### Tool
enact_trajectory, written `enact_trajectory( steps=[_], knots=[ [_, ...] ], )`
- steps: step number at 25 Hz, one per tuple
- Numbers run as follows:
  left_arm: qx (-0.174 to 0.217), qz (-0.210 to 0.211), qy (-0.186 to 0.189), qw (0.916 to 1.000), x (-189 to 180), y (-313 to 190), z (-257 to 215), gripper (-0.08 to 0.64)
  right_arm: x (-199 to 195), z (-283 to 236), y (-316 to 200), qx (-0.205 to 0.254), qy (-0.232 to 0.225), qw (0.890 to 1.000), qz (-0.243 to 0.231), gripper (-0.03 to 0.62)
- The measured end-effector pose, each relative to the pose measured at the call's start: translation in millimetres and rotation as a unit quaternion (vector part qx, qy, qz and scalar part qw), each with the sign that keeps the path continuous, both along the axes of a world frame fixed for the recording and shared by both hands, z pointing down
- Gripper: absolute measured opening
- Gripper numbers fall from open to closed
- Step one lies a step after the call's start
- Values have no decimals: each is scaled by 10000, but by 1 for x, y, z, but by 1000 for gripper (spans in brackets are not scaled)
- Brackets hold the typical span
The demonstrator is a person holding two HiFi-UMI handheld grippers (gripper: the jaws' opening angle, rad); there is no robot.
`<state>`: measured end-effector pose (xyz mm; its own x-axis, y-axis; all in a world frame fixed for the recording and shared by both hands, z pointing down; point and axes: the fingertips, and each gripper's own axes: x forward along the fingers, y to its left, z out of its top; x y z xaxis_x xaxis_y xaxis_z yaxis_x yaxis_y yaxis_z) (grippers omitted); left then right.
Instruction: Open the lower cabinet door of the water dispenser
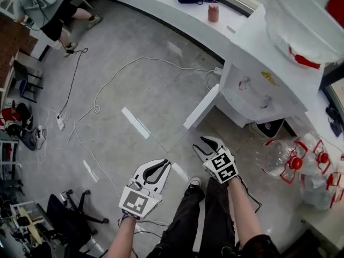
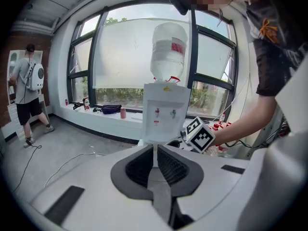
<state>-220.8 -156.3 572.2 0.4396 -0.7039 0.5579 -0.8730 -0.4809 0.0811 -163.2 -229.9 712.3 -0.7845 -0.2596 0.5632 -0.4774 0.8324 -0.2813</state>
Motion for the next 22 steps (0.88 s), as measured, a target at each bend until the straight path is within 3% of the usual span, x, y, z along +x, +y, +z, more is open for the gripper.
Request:
enact_trajectory(
  steps=[9,14,22],
  knots=[
    [349,121,102,9993,23,-2,-88,29,46,-158,13,354,-433,9975,443,163],
    [424,179,204,9987,35,28,-143,29,63,-241,61,300,-751,9943,694,158],
    [465,540,375,9967,50,65,-183,29,90,-326,95,731,-794,9853,1324,156]
  ],
)
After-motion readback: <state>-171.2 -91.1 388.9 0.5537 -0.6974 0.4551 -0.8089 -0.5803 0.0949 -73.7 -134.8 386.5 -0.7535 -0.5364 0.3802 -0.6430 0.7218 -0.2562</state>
